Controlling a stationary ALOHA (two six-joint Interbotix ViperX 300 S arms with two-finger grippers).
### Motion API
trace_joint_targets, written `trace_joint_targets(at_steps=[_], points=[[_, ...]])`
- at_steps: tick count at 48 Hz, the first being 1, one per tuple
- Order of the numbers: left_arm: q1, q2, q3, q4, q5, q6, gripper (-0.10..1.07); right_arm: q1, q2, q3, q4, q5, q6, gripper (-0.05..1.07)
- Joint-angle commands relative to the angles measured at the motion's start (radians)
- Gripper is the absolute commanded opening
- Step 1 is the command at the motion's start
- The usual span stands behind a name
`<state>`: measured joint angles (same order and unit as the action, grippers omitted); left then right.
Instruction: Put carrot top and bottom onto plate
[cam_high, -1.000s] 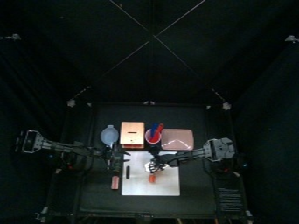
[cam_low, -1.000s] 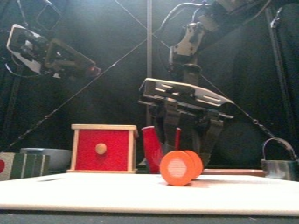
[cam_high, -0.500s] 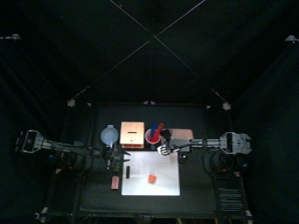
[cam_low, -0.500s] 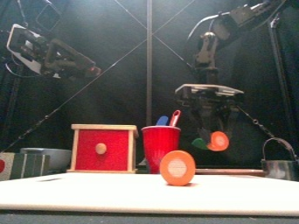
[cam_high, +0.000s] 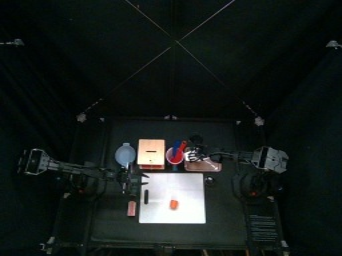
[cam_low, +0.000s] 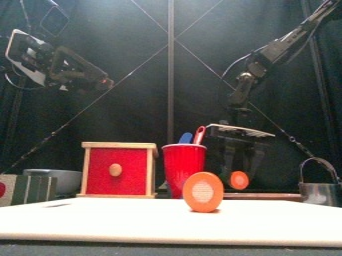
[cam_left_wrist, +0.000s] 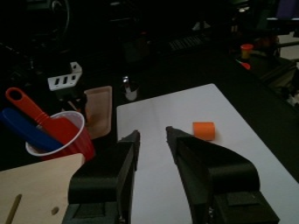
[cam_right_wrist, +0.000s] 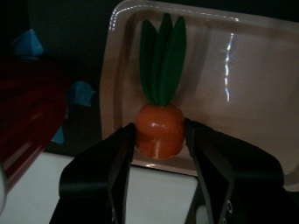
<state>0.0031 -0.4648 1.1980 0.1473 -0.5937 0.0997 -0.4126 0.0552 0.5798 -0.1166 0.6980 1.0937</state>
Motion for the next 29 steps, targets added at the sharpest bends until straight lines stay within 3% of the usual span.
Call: trace_joint_targets(at_steps=[1, 9, 17, 29], points=[[0.0, -0.002, -0.012, 0.0, -0.003, 0.0, 0.73, -0.003, -0.026, -0.005, 0.002, -0.02, 0.0, 0.87], [0.002, -0.003, -0.012, 0.0, -0.005, 0.0, 0.73, -0.003, -0.034, -0.005, 0.002, -0.029, 0.0, 0.98], [0.002, -0.003, -0.012, 0.0, -0.003, 0.0, 0.73, 0.012, -0.08, -0.008, 0.012, -0.015, 0.009, 0.99], [0.003, -0.002, -0.012, -0.002, -0.005, 0.0, 0.73, 0.193, -0.166, -0.029, 0.156, 0.038, 0.048, 0.99]])
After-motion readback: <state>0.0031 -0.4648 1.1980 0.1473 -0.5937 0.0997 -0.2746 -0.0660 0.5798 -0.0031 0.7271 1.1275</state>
